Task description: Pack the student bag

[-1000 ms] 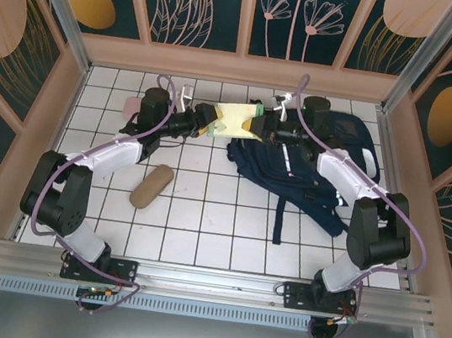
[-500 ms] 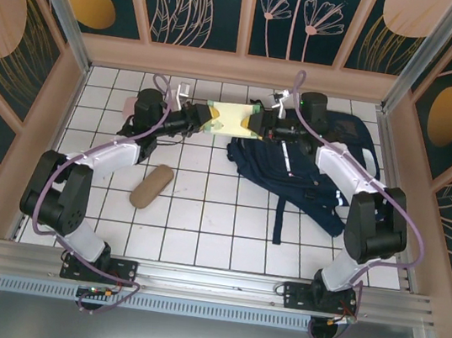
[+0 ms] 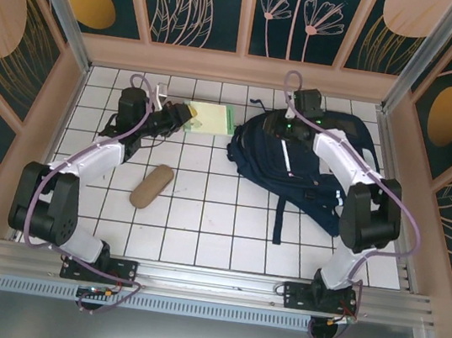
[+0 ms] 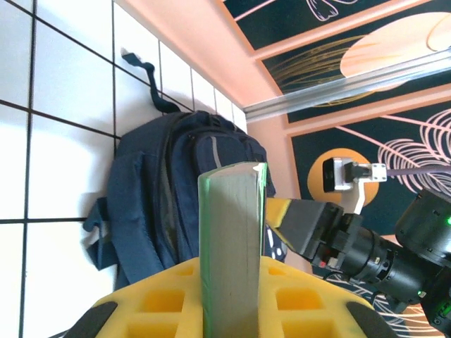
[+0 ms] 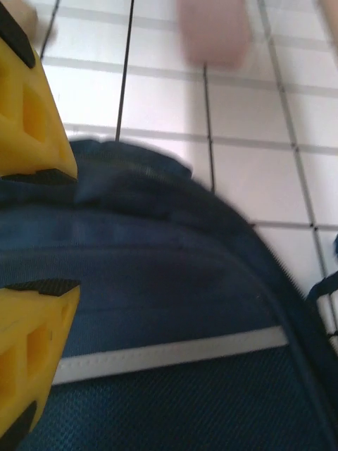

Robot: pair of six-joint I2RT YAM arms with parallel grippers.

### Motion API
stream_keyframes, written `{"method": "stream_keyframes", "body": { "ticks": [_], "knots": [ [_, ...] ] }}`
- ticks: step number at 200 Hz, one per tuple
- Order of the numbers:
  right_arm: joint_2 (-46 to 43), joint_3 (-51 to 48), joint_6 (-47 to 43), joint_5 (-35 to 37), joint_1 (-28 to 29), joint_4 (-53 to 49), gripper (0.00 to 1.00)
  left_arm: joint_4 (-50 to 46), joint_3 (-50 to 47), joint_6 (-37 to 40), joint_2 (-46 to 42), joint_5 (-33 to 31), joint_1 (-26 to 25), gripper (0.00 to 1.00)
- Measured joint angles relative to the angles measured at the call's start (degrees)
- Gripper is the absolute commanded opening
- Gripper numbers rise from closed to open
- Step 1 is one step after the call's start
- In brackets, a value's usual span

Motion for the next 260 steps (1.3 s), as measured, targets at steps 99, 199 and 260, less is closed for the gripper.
{"method": "stream_keyframes", "body": {
  "ticks": [99,199,260],
  "knots": [
    [8.9,4.8,-4.2,18.9,7.6,-6.4,0.32,-3.0,-0.8,2.3,-0.1,-1.0,0.0,0.13],
    [5.7,4.8,-5.1,21.7,7.5,-6.2,0.0,5.9,-5.4,-2.7,1.6,-1.7,-0.8,0.13],
    [-3.8,10.5,-4.4,15.4,-1.0,-7.6,0.0,13.5,-2.3,-8.0,12.5,-4.7,-9.1,0.12]
  ]
}}
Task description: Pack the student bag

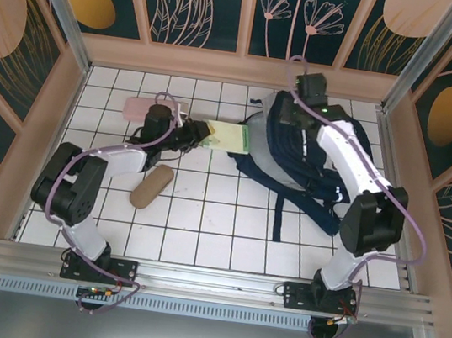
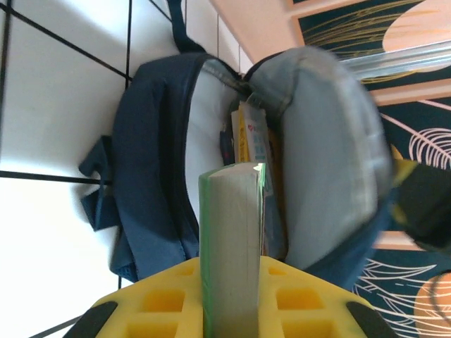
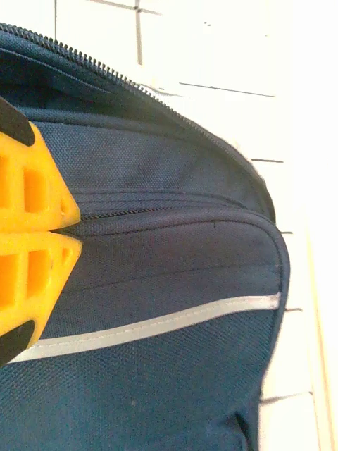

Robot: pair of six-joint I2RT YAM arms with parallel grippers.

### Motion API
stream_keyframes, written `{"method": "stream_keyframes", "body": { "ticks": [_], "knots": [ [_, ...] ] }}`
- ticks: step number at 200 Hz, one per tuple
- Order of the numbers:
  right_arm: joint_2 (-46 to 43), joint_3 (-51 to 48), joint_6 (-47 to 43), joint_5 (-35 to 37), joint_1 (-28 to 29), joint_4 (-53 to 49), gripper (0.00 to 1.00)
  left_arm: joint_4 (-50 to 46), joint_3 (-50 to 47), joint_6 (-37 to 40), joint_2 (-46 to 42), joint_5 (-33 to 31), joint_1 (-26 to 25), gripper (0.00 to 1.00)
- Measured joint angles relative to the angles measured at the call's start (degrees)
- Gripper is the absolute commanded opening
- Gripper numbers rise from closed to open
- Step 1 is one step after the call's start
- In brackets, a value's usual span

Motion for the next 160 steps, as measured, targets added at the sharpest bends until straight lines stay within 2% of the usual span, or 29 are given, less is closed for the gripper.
{"method": "stream_keyframes", "body": {
  "ticks": [33,67,125,160],
  "knots": [
    [-1.9,1.4,1.1,-7.2,-5.5,0.0,0.0,1.5,8.2,-1.4,6.9,-2.1,-4.3,0.12],
    [-2.8,1.4,2.1,-11.5,-7.6,-0.4,0.0,3.5,17.7,-2.9,14.3,-3.0,-8.3,0.12],
    [-3.7,1.4,3.7,-13.5,-8.3,-0.8,0.0,3.4,34.3,-6.2,29.1,-4.2,-13.9,0.1],
    [-3.7,1.3,3.9,-13.9,-8.3,-0.9,0.0,-2.3,48.2,-6.5,38.2,-6.0,-17.2,0.09]
  ]
}}
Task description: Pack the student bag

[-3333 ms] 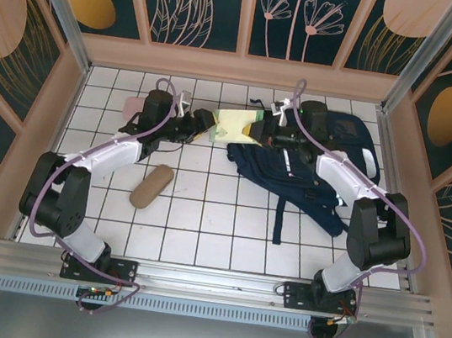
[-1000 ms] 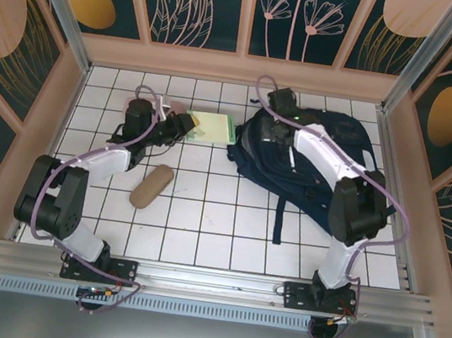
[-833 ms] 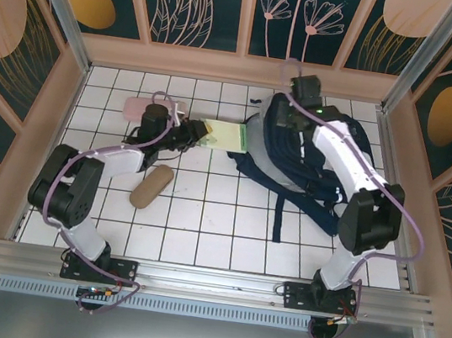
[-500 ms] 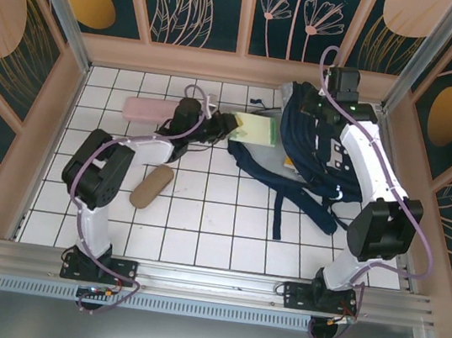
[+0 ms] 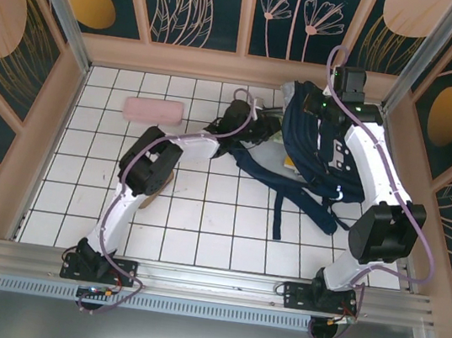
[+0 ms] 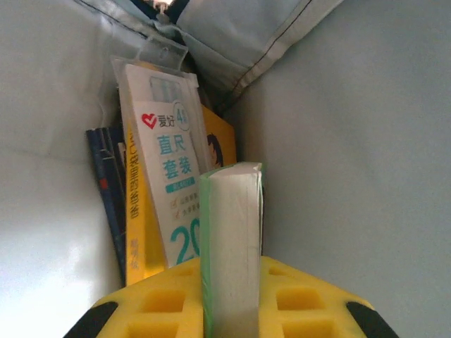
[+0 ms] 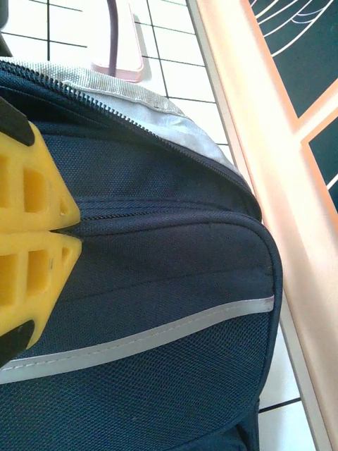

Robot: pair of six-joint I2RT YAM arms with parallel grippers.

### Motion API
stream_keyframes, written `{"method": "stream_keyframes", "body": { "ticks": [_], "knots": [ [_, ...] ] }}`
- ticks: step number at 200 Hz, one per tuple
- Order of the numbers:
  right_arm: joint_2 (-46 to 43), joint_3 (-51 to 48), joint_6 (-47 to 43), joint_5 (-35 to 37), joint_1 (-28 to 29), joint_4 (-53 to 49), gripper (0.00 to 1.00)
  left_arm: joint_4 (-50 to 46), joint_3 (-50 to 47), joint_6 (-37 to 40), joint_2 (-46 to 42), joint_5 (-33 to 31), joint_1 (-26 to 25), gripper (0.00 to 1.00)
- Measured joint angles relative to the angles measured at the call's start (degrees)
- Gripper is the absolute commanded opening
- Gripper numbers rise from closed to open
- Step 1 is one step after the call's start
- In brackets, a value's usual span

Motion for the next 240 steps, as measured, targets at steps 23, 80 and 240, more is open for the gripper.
{"method": "stream_keyframes", "body": {
  "ticks": [23,80,240],
  "knots": [
    [0.0,-0.2,0.2,-0.5,0.0,0.0,0.0,-5.1,9.6,0.0,5.2,-1.5,-2.4,0.08],
    [-0.4,-0.7,0.2,-1.0,-0.1,0.1,0.0,-15.1,23.5,1.8,12.6,-3.2,-6.3,0.58],
    [-3.9,-6.3,0.9,-2.5,-1.1,3.6,0.0,-26.4,13.9,11.4,2.3,-8.2,-4.1,0.57]
  ]
}}
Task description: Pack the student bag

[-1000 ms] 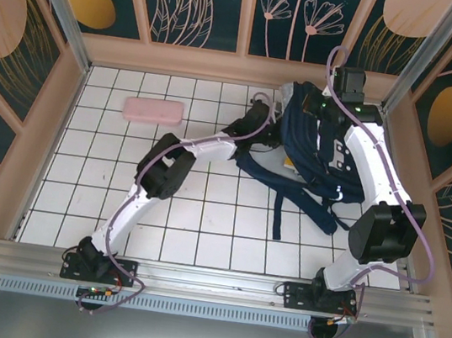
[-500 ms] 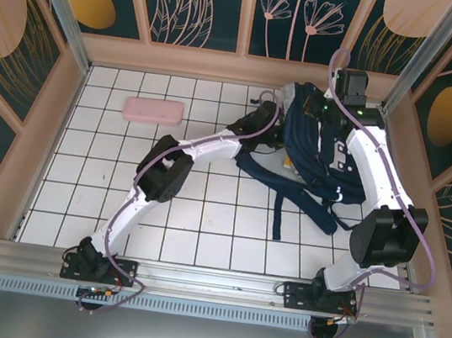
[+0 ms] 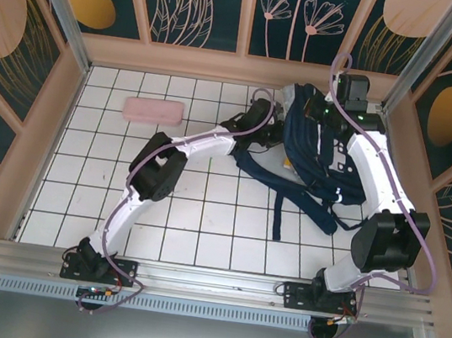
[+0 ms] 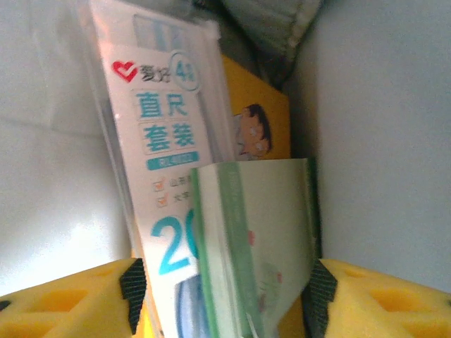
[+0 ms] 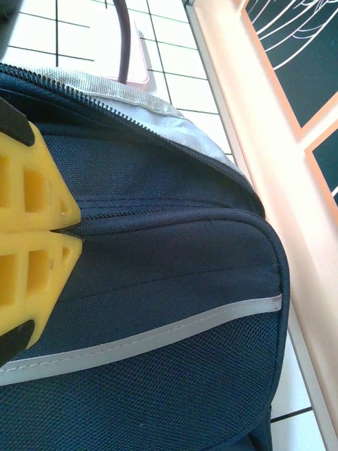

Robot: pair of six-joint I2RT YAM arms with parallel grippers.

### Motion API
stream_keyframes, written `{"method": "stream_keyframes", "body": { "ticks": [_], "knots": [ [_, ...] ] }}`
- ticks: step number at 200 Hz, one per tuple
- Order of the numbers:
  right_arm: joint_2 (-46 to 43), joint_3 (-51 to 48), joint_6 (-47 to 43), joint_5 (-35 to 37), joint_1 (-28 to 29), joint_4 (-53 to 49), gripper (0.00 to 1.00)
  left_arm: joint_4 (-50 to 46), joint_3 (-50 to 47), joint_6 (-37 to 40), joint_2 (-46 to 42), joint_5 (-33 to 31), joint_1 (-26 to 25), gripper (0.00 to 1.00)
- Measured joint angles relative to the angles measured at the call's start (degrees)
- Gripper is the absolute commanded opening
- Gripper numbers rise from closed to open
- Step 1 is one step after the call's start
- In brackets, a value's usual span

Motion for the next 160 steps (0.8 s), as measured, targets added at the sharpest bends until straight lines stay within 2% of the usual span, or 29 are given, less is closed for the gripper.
{"method": "stream_keyframes", "body": {
  "ticks": [47,71,108,122,141,160],
  "knots": [
    [0.0,-0.1,0.4,-0.5,0.0,0.3,0.0,-0.7,5.6,-2.7,6.5,3.0,-0.2,0.53],
    [0.0,-0.1,0.6,-1.0,0.0,0.3,0.0,-0.7,8.5,-4.6,7.8,4.2,-0.4,0.47],
    [0.0,-0.1,0.8,-1.5,0.0,0.4,0.0,4.2,8.8,-8.9,9.7,7.4,-1.3,0.45],
    [0.0,-0.1,0.8,-1.5,0.0,0.4,0.0,5.8,8.8,-10.0,10.1,8.5,-1.7,0.49],
    [0.0,-0.1,0.8,-1.5,0.0,0.4,0.0,6.7,8.8,-10.9,10.1,9.2,-2.2,0.61],
    [0.0,-0.3,0.8,-1.5,0.0,0.4,0.0,6.7,8.8,-10.3,10.1,9.2,-2.3,0.68]
  ]
}}
